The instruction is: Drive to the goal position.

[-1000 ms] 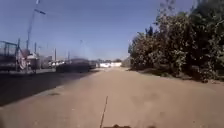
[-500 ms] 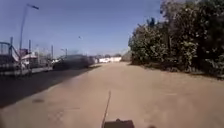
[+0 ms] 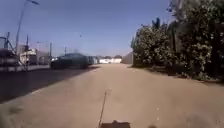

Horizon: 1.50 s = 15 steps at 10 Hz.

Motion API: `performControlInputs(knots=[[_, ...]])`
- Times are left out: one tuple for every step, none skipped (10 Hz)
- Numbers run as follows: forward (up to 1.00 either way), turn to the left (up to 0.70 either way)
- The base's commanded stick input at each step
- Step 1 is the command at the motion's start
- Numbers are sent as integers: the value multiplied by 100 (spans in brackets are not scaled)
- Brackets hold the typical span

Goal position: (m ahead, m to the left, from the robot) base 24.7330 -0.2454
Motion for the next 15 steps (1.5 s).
performControlInputs(knots=[[100, 0], [100, 0], [100, 0], [100, 0], [100, -13], [100, -27], [100, -27], [100, -11], [100, 0], [100, 0], [100, 0], [100, 0], [100, 0], [100, 0], [100, 0]])
